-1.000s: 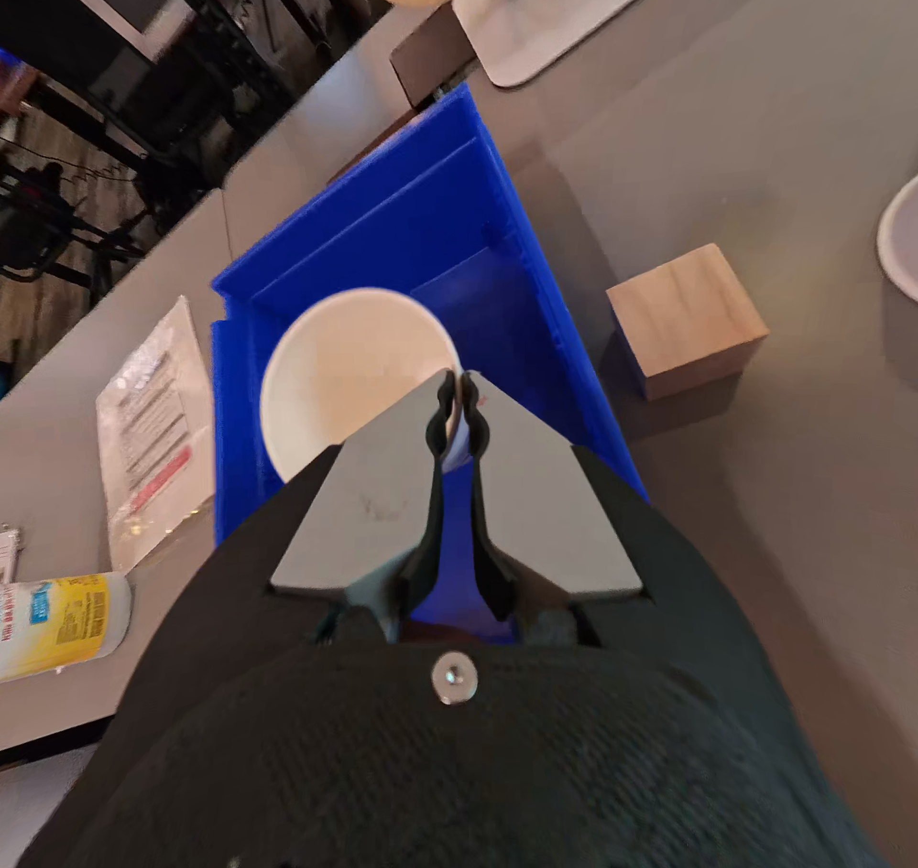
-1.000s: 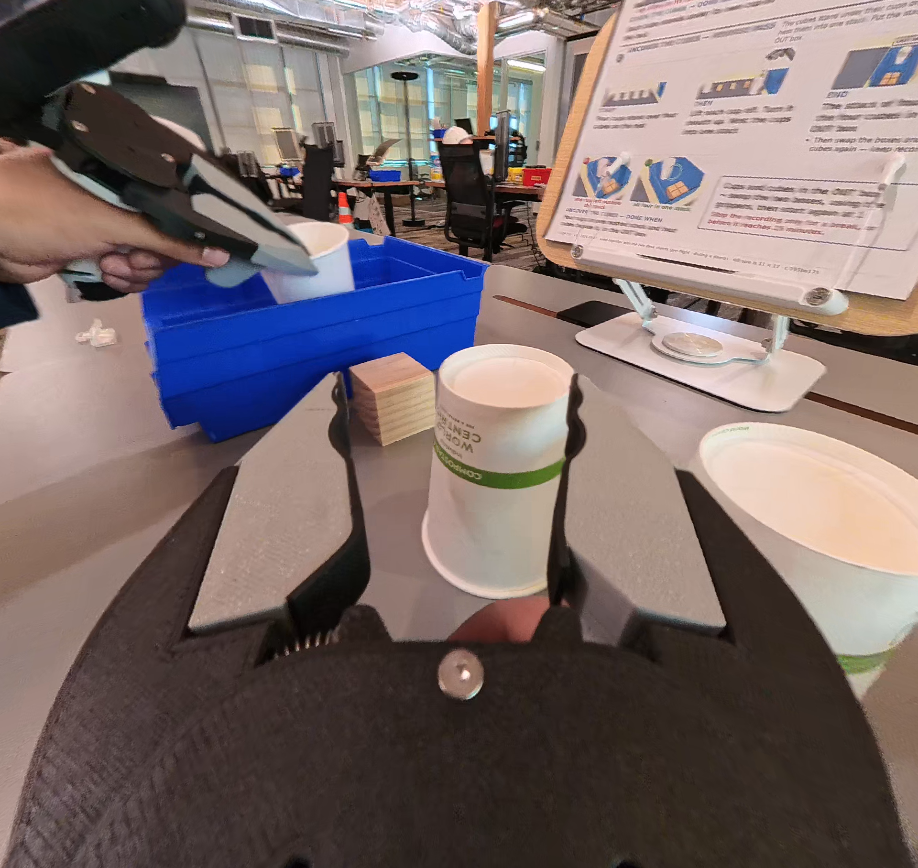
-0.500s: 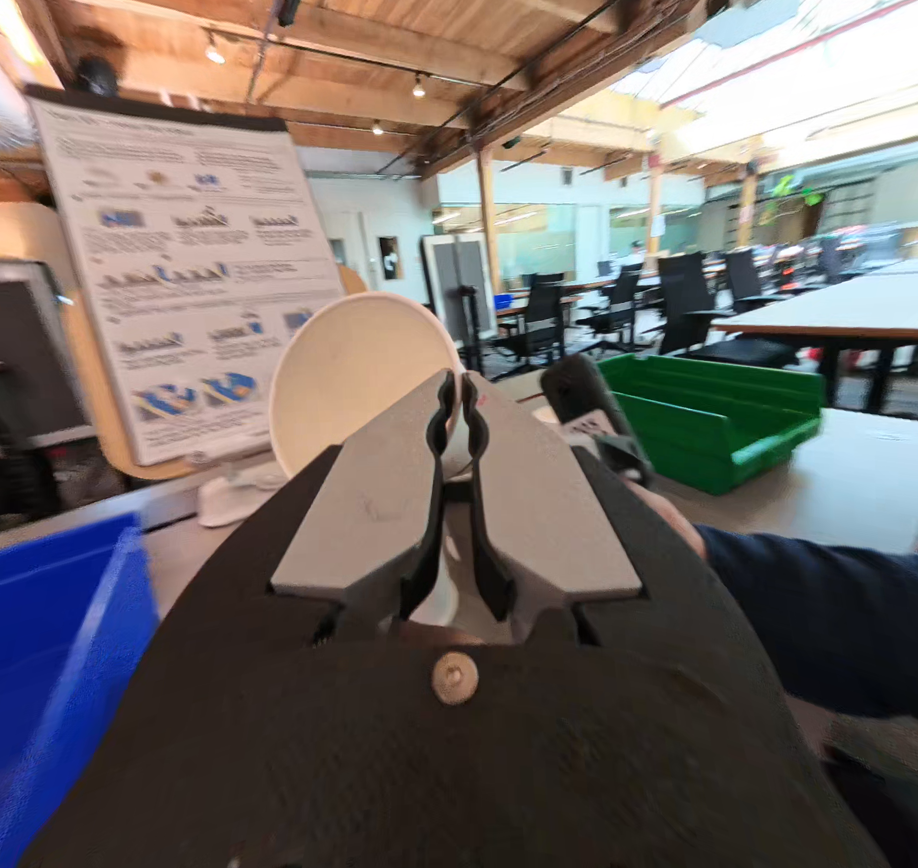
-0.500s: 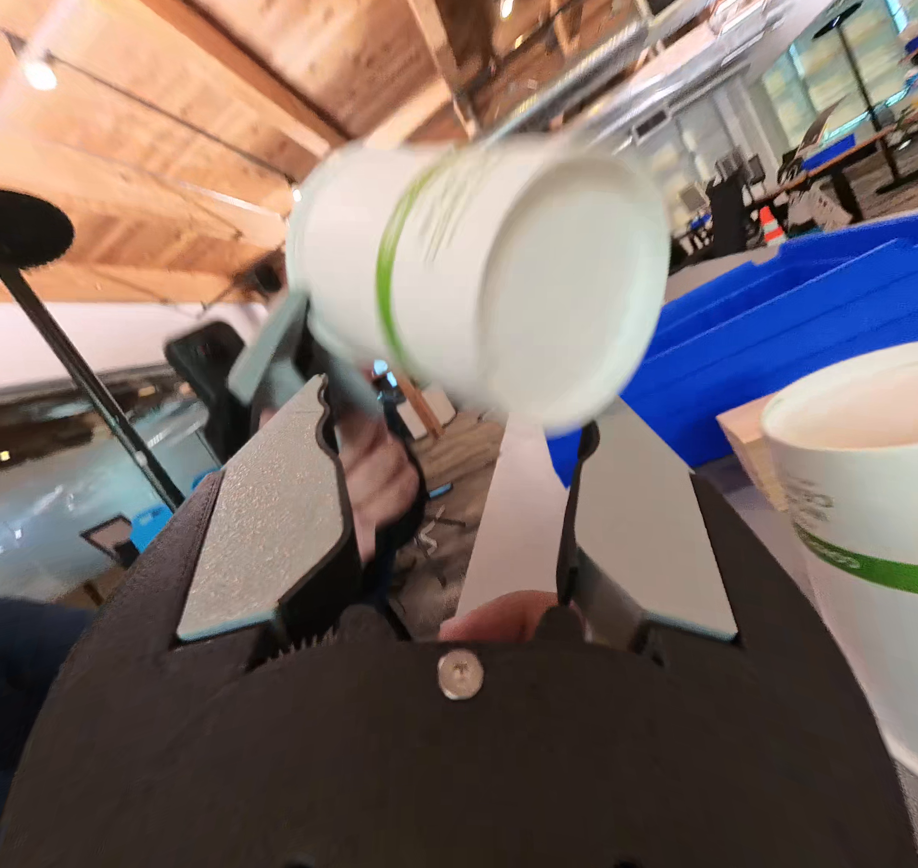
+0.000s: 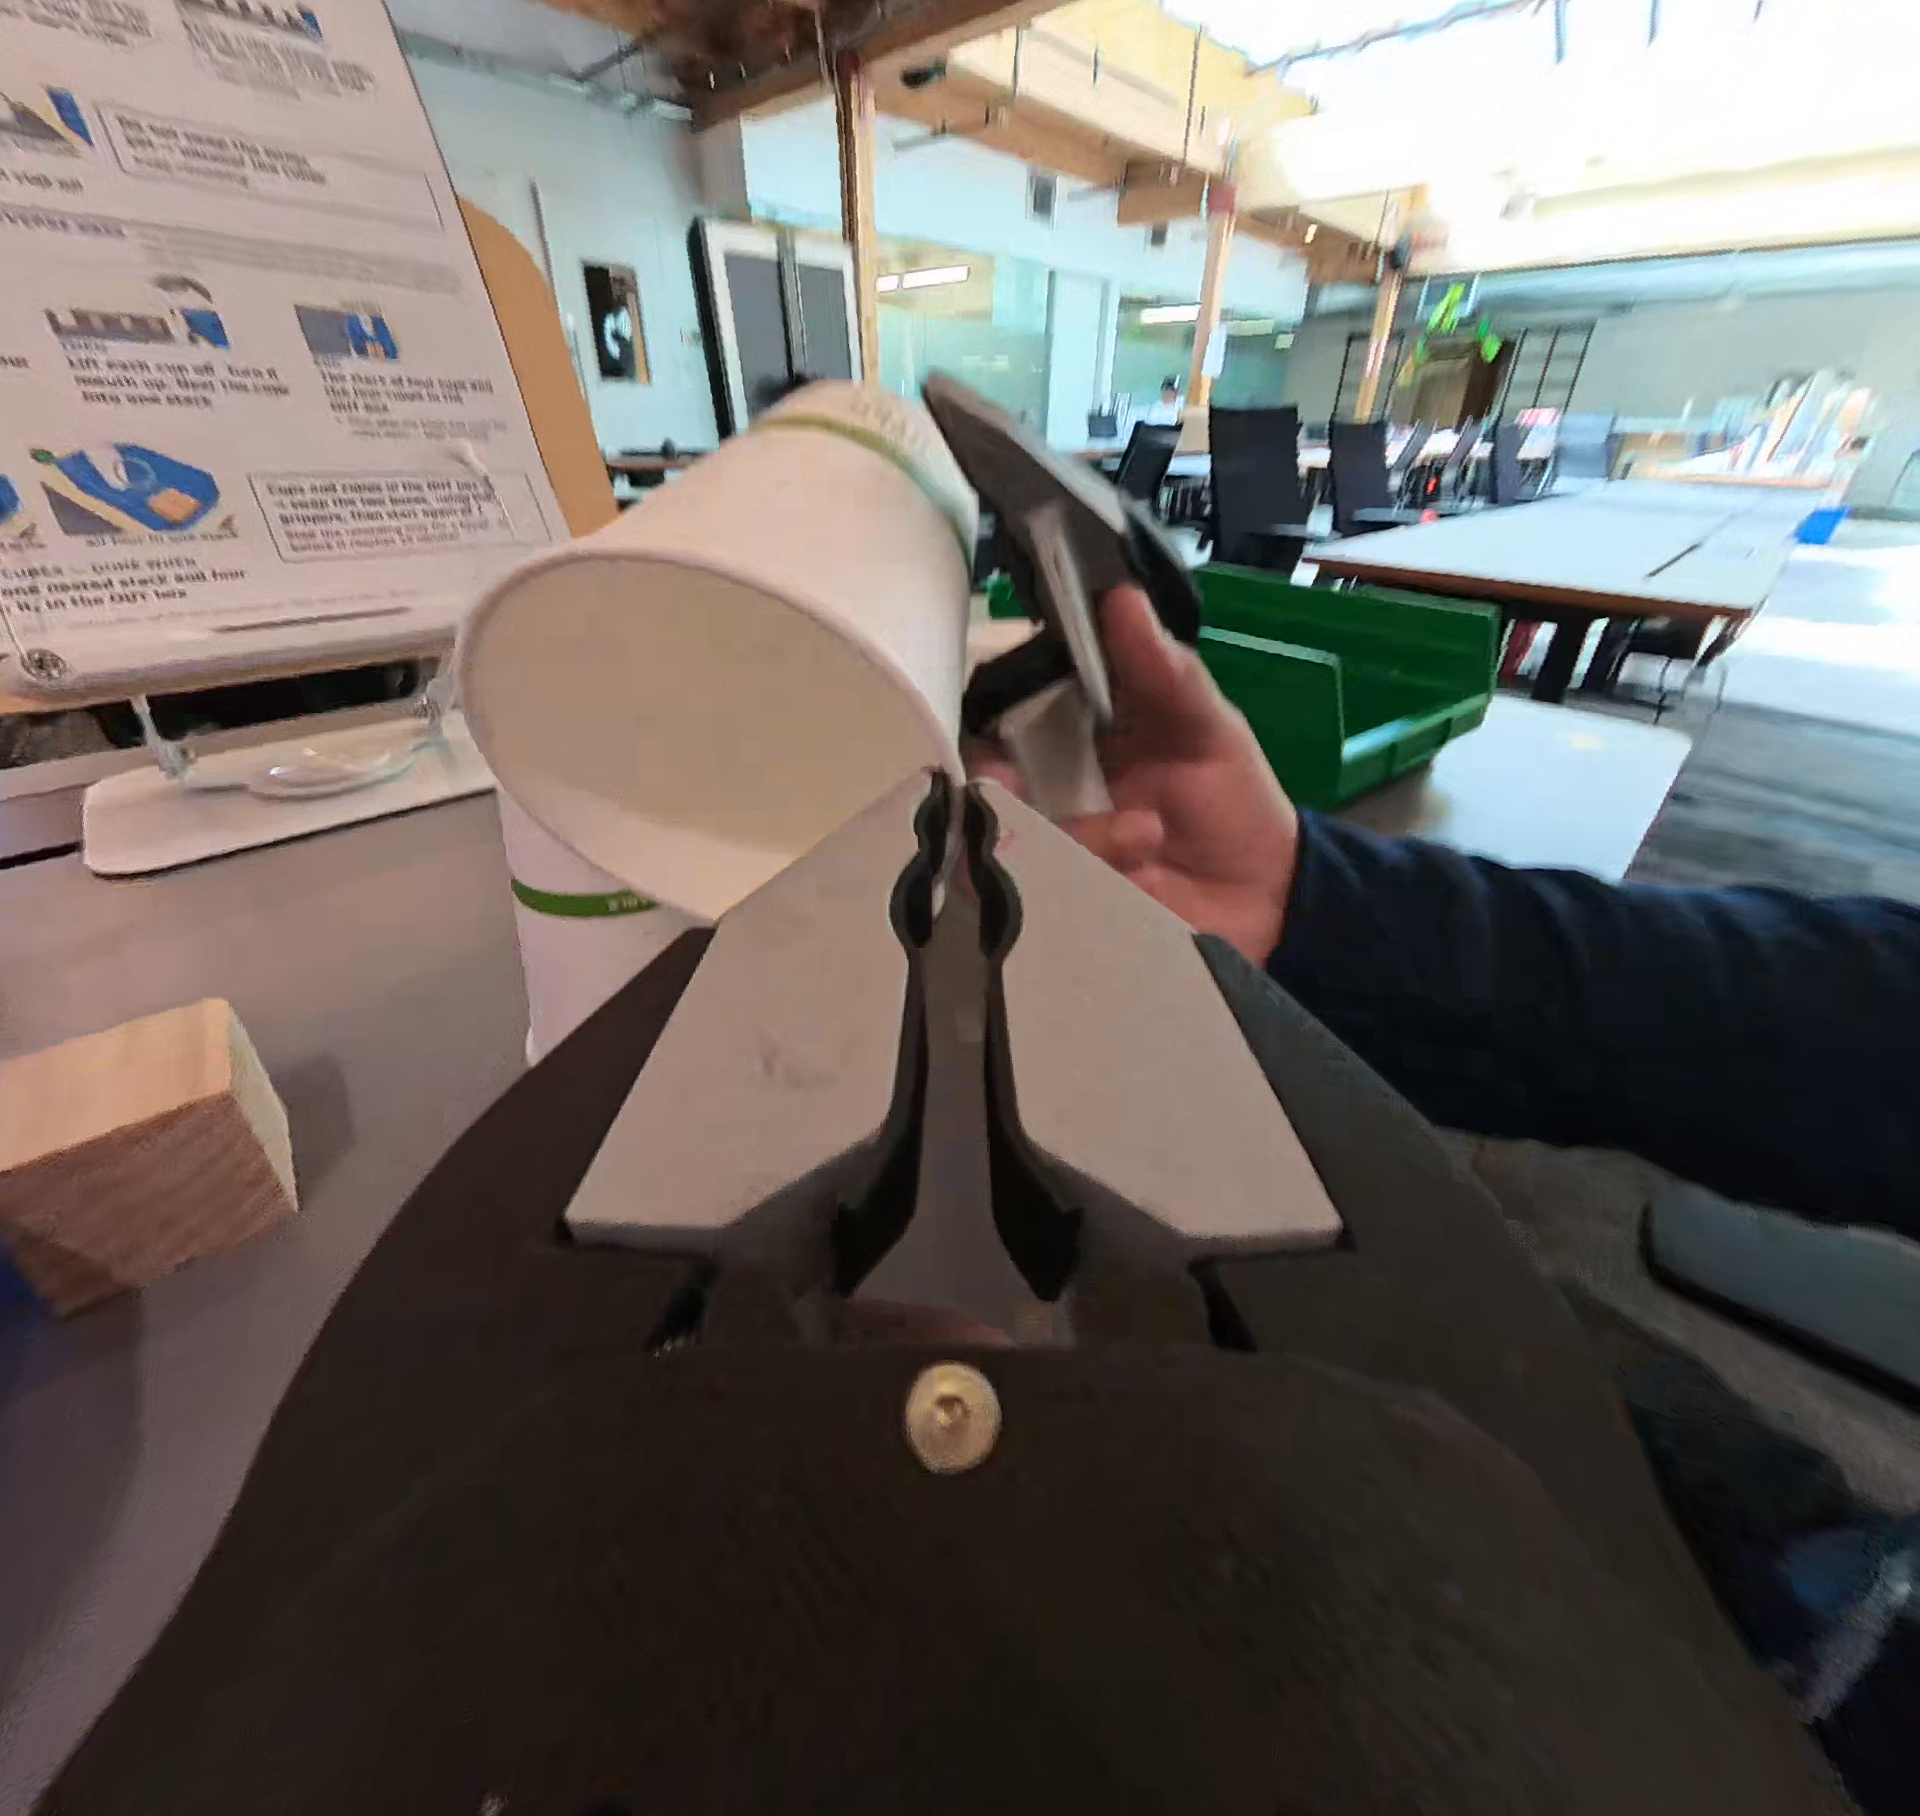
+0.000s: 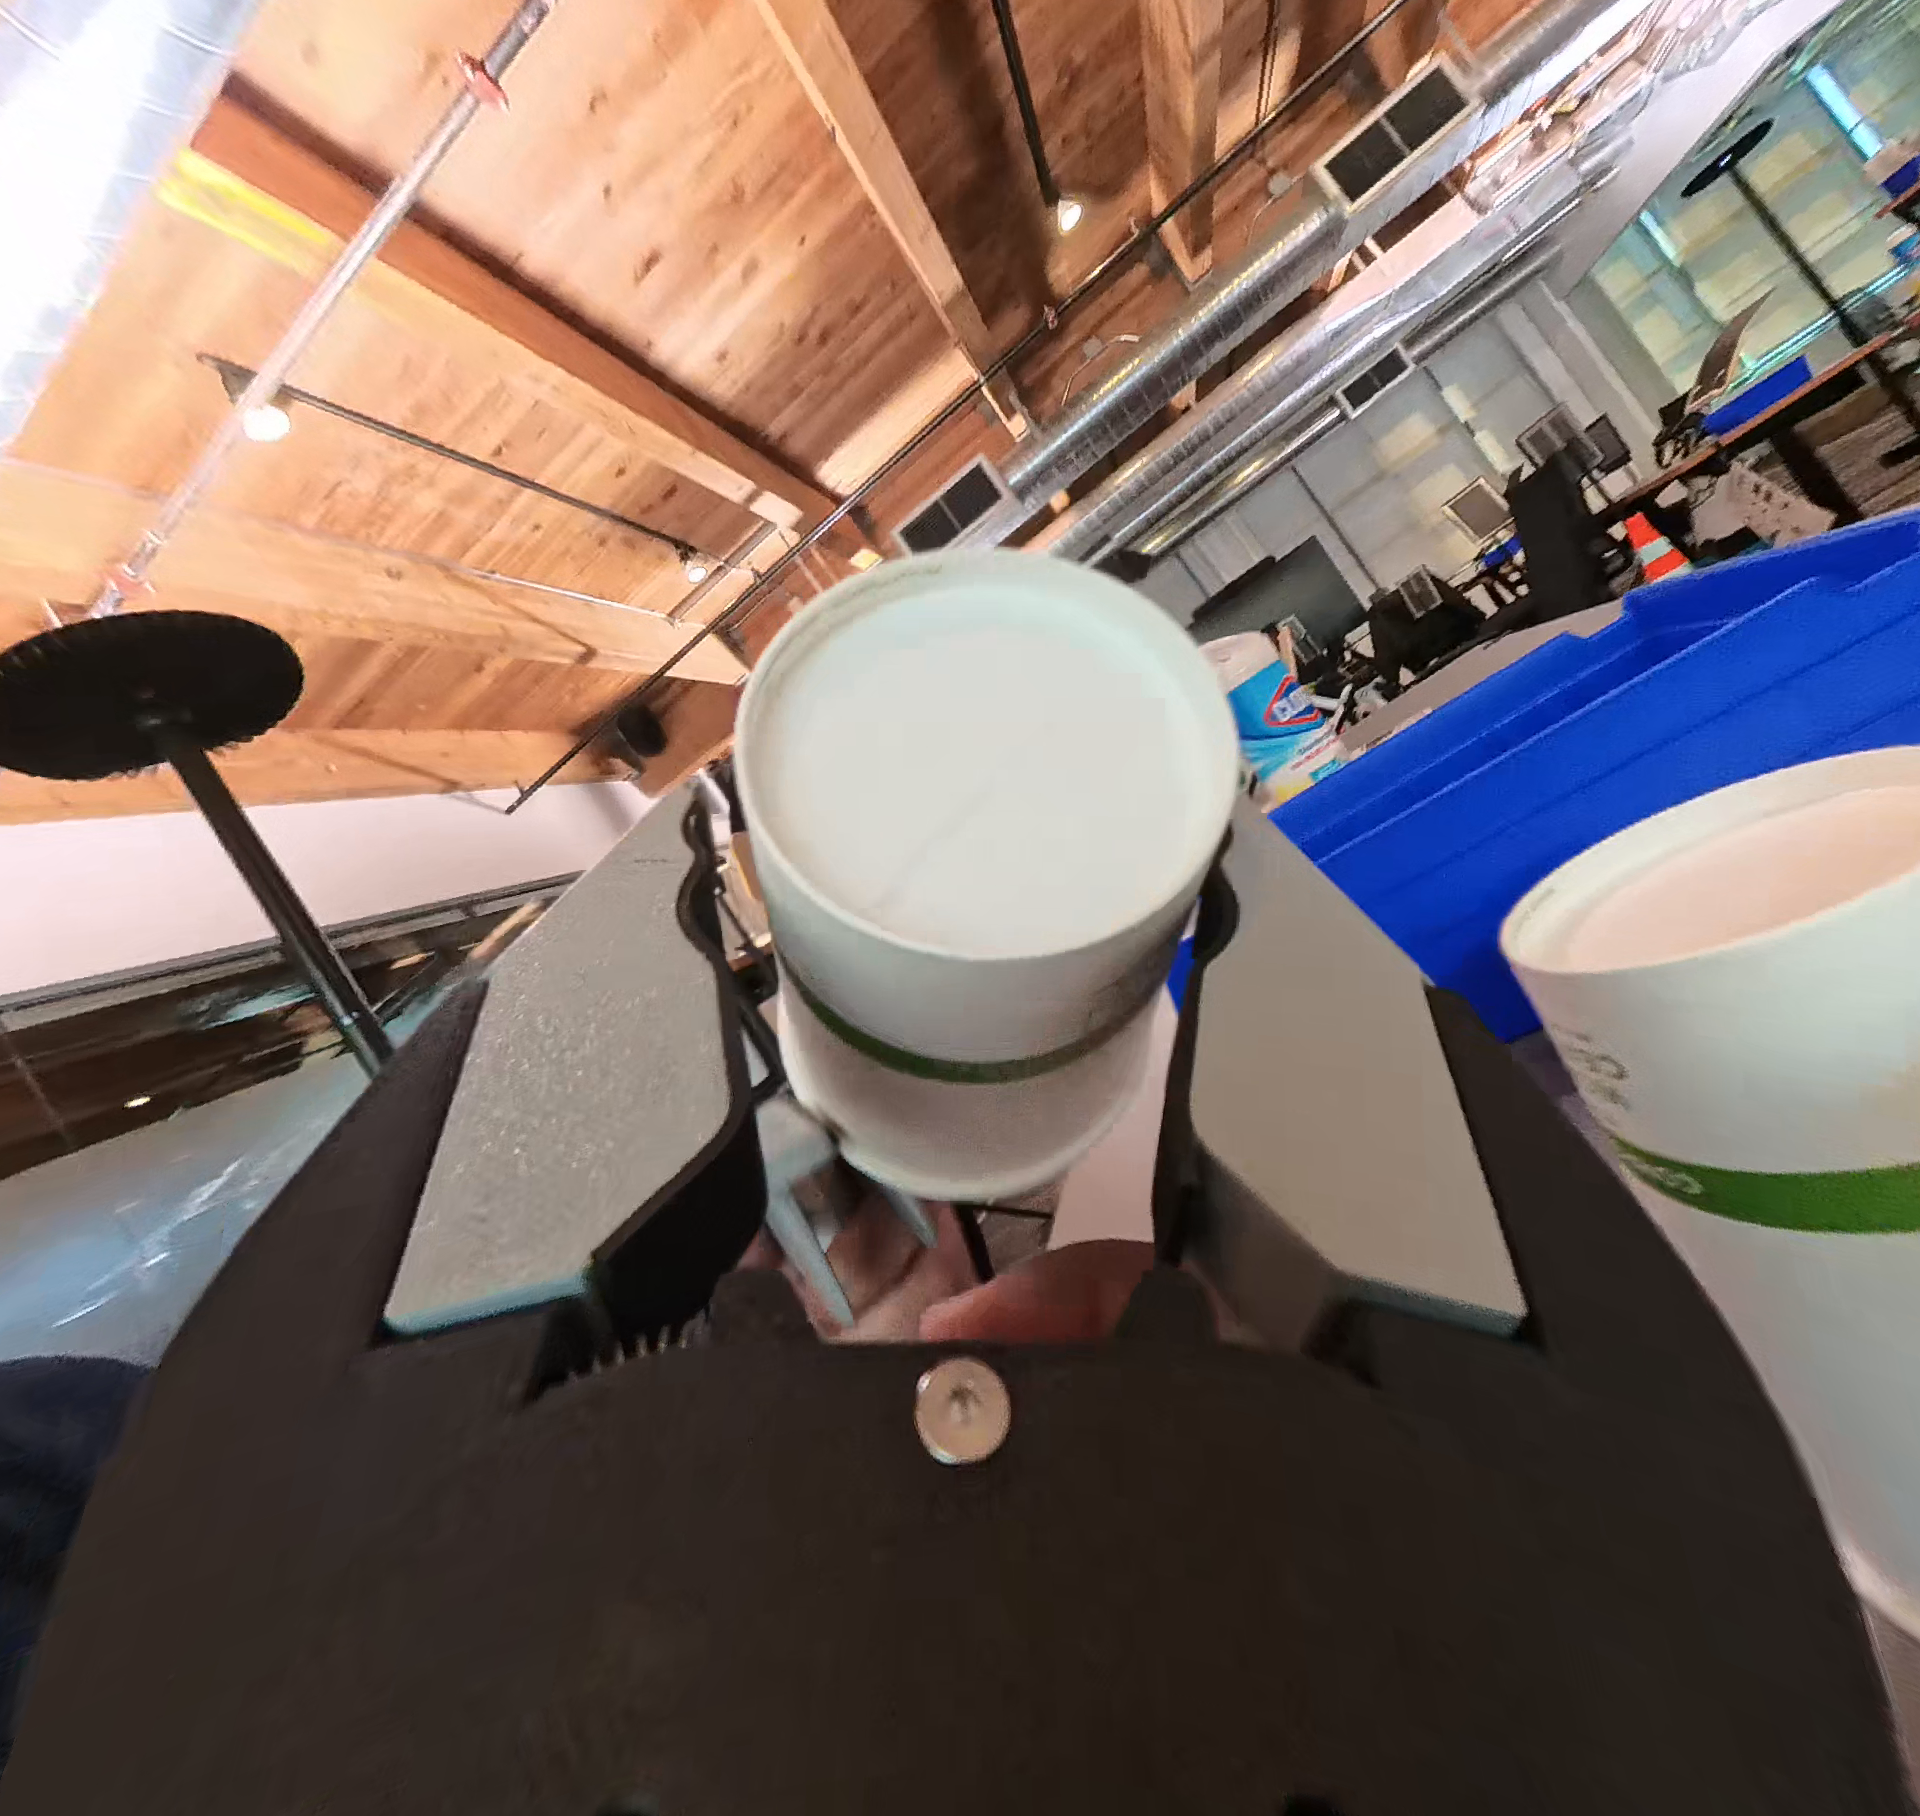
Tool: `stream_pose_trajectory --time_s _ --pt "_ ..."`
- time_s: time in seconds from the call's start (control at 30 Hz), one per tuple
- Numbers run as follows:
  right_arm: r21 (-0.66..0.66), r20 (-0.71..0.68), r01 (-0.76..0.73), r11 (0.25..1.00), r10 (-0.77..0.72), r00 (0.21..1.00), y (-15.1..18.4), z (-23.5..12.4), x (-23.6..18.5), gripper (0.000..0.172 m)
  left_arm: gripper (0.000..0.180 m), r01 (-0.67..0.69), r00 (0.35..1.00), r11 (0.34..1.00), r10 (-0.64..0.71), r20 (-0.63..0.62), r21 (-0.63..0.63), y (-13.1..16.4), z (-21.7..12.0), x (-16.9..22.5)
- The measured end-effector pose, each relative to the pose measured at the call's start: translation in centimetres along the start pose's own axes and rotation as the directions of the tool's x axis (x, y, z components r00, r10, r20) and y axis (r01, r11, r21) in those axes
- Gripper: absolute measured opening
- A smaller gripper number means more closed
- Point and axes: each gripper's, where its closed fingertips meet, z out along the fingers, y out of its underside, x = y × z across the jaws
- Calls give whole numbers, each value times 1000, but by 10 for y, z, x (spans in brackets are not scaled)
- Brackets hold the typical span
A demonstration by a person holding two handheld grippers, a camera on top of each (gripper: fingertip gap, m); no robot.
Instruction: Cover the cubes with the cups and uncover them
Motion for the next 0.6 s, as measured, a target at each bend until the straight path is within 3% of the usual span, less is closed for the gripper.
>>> stream_pose_trajectory --time_s 0.27,0.4,0.5,0.6 --pt "-78 -189 269 960 -279 942 1 -4 17 85 8 -65 982 964 108 156 -258 54 10 -24" --pt "-115 -253 369 922 -386 887 0 -5 20 84 68 -110 897 940 234 374 -324 57 -7 -57" --pt "-188 -293 402 896 -442 848 9 -3 29 84 87 -264 809 877 428 403 -400 53 -9 -59" --pt "-241 -269 411 879 -467 842 22 2 27 84 92 -338 784 837 503 363 -430 53 1 -50"
